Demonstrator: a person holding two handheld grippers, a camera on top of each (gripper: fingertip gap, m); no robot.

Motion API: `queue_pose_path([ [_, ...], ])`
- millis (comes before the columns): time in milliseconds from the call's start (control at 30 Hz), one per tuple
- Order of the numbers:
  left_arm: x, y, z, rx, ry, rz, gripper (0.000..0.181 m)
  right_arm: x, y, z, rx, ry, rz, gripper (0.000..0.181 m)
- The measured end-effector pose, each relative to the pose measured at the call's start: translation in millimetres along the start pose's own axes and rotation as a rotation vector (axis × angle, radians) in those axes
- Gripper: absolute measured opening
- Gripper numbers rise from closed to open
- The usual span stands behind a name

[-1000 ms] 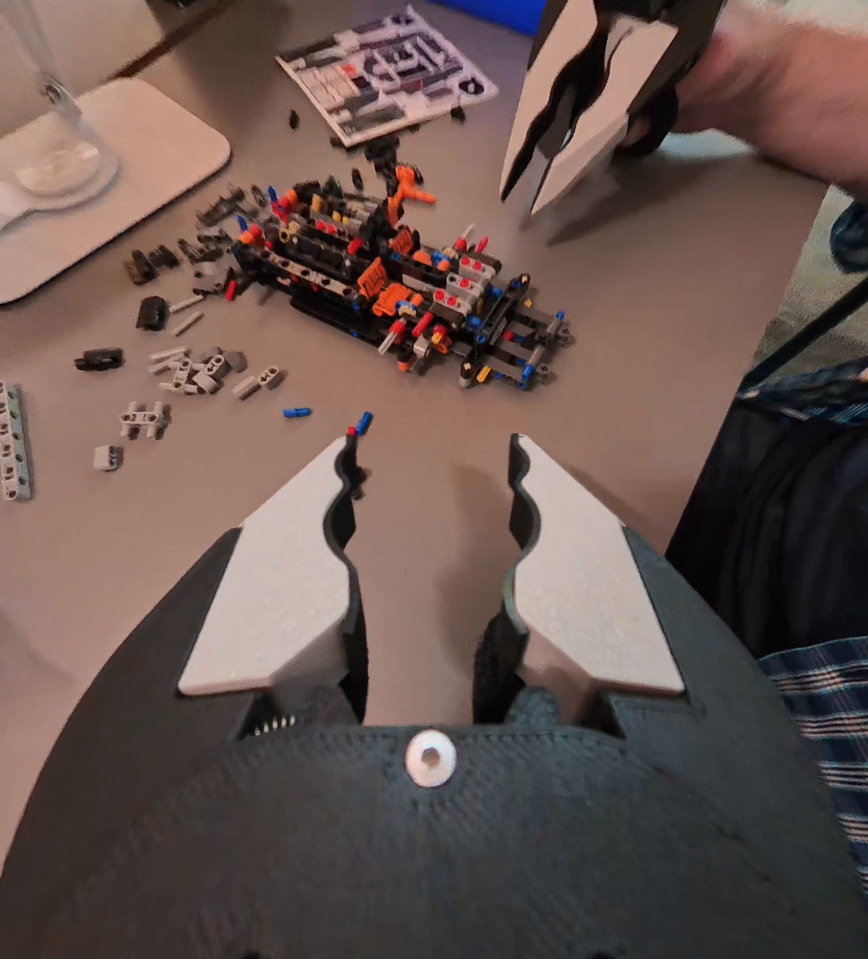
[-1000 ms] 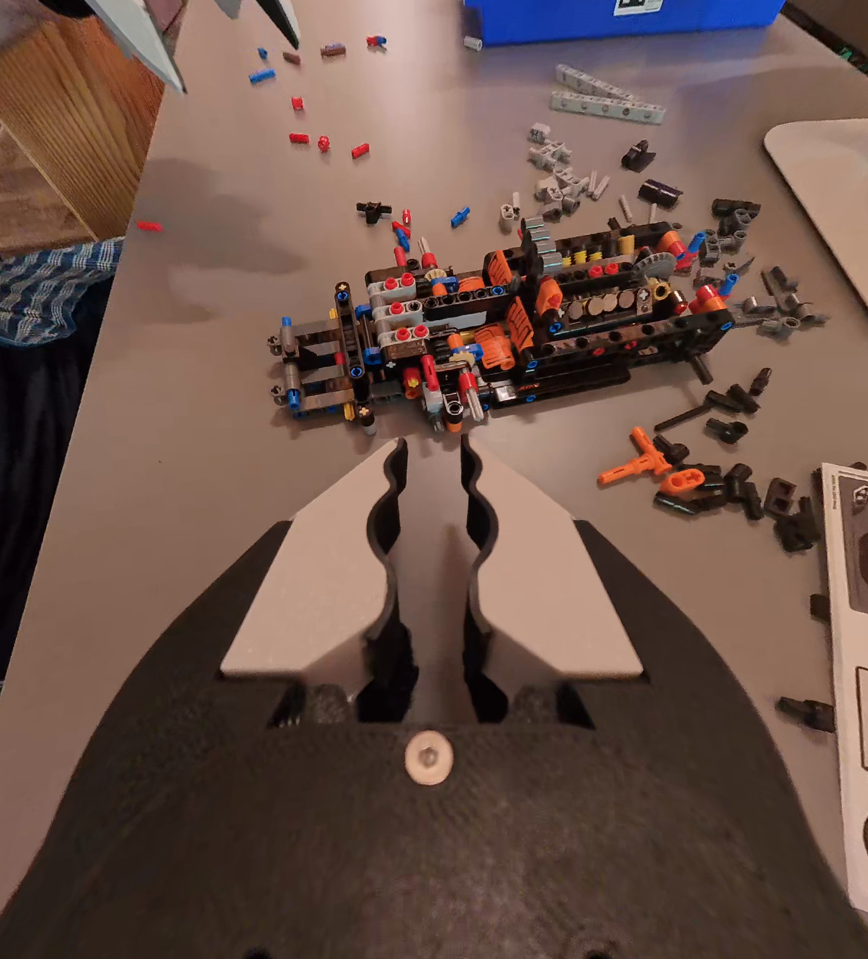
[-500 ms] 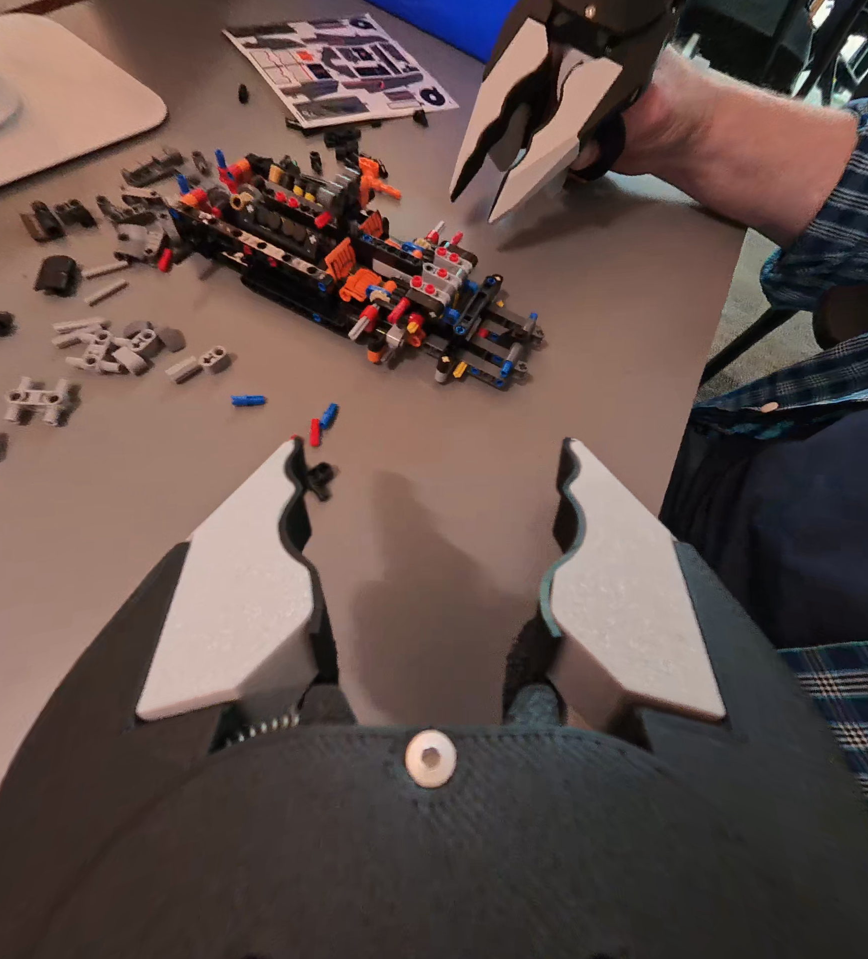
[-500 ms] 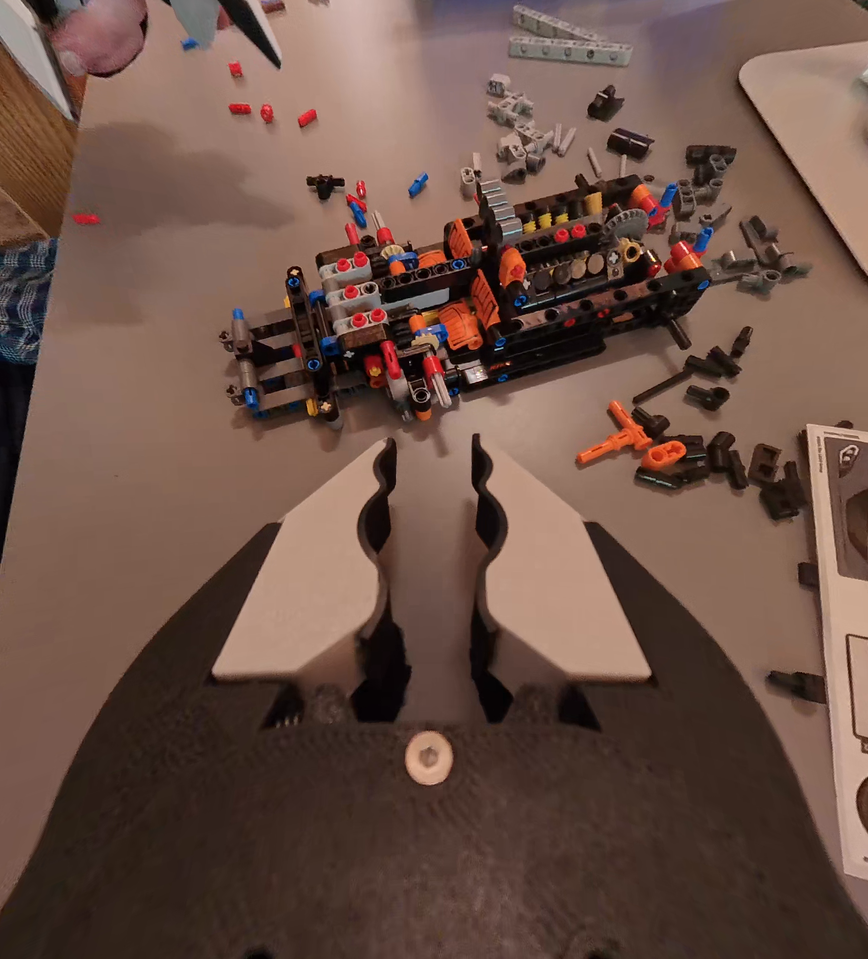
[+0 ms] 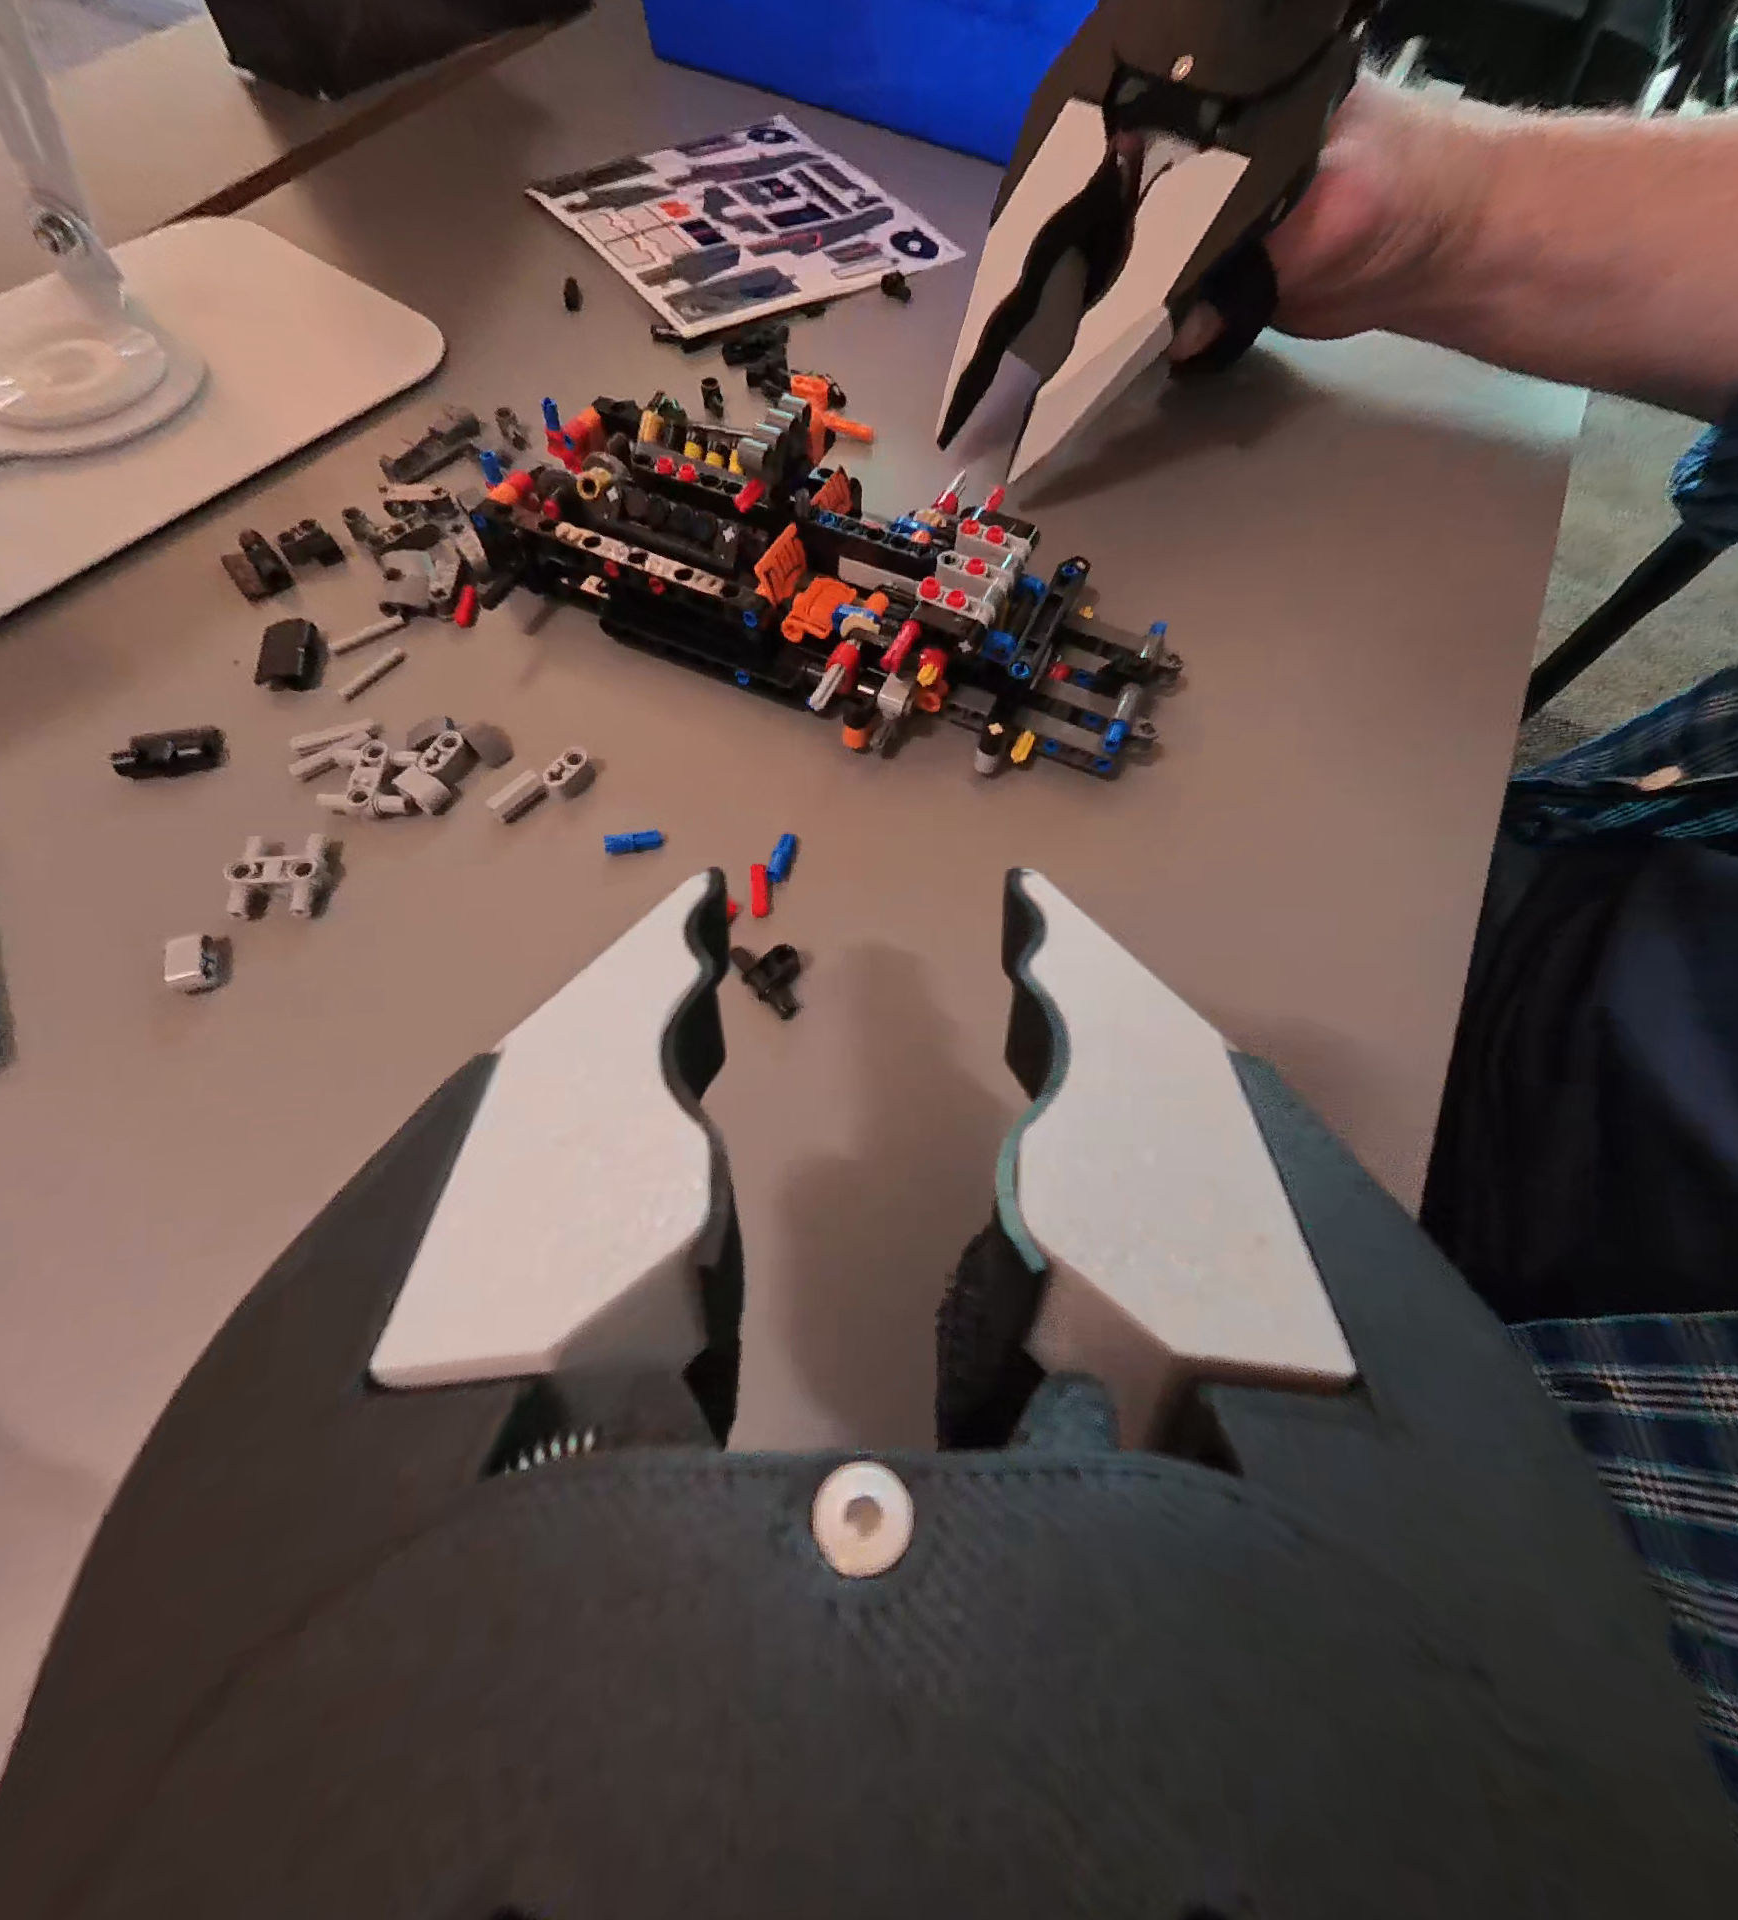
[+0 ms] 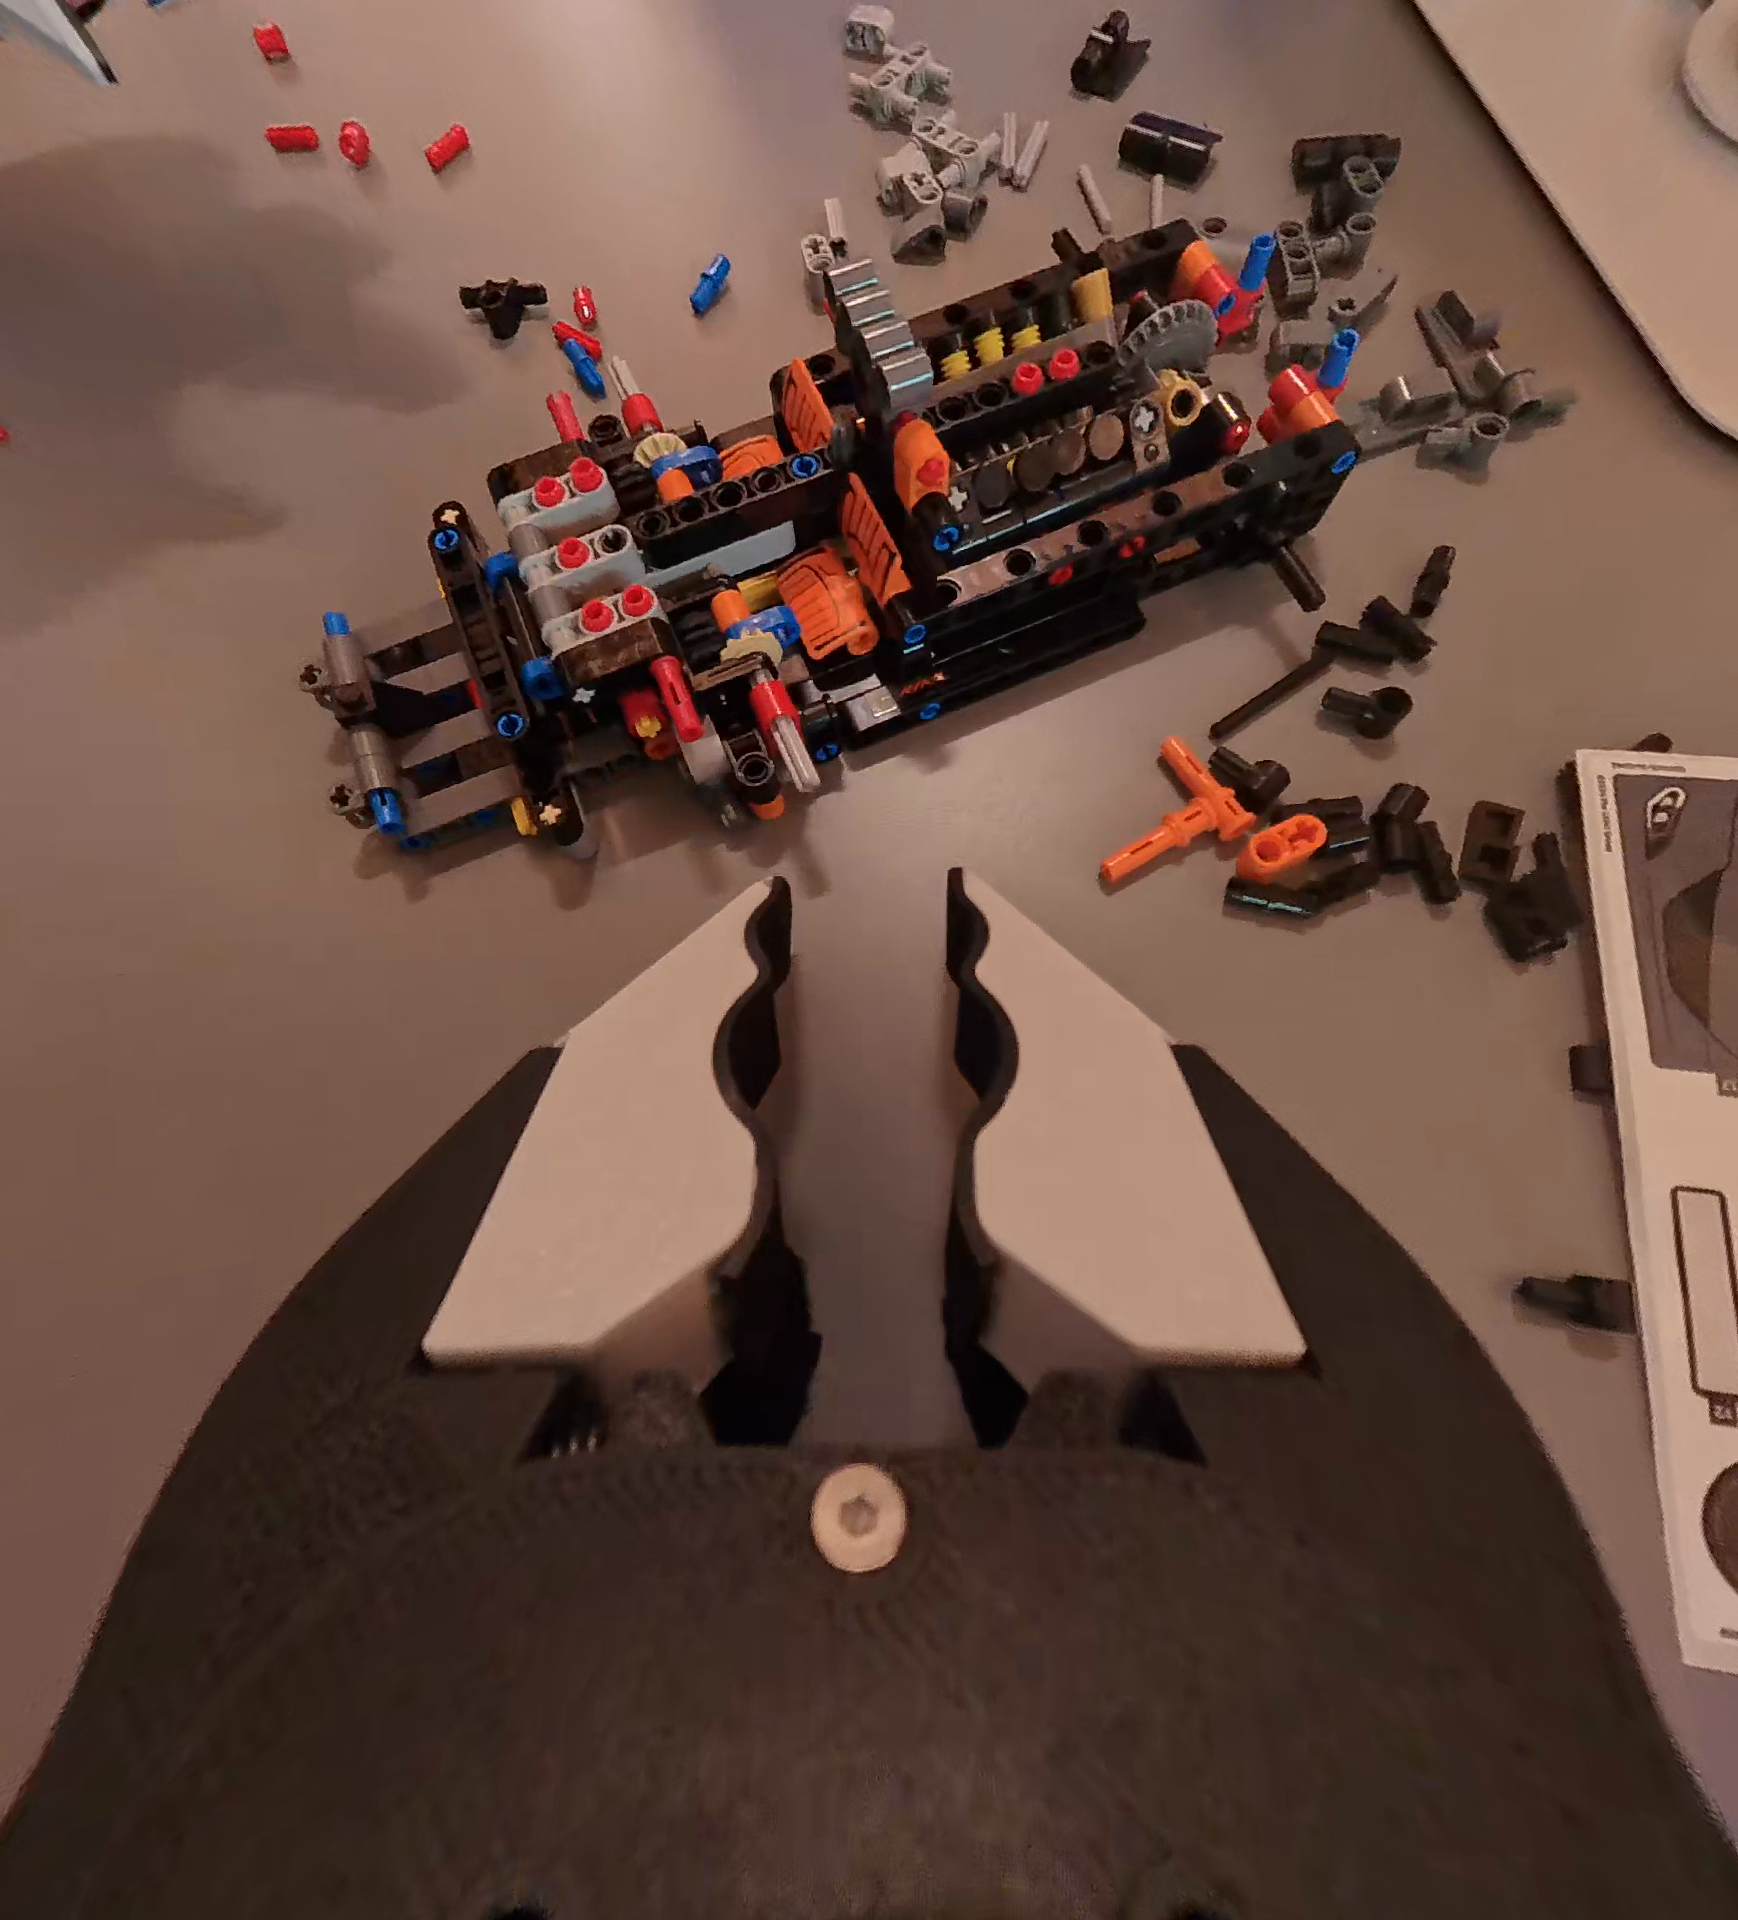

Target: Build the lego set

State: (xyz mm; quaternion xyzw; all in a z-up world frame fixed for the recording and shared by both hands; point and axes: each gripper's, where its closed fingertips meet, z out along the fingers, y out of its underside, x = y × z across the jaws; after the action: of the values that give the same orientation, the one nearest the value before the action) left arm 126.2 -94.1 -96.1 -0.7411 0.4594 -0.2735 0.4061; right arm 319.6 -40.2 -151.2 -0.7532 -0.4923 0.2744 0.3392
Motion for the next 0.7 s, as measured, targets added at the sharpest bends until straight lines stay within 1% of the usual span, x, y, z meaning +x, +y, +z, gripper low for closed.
queue_pose_path([
  [67, 2, -2, -1, 0.018, 0.009, -0.009, 0.045, 2, 1, 1, -0.005, 0.012, 0.009, 0.028],
  [133, 4, -4, -1, 0.041, 0.025, -0.013, 0.034, 4, 1, 1, -0.007, 0.027, 0.016, 0.028],
  [333, 6, -7, 1, 0.049, 0.046, 0.006, 0.016, 9, 2, 1, -0.015, 0.052, 0.036, 0.029],
  [433, 7, -7, 1, 0.055, 0.052, 0.018, 0.001, 10, 4, 2, -0.027, 0.053, 0.044, 0.029],
  [567, 10, -9, 1, 0.062, 0.082, 0.001, 0.0, 13, 3, 2, -0.024, 0.064, 0.059, 0.029],
  [700, 9, -9, 2, 0.064, 0.098, -0.016, 0.012, 14, 4, 3, -0.031, 0.071, 0.067, 0.029],
])
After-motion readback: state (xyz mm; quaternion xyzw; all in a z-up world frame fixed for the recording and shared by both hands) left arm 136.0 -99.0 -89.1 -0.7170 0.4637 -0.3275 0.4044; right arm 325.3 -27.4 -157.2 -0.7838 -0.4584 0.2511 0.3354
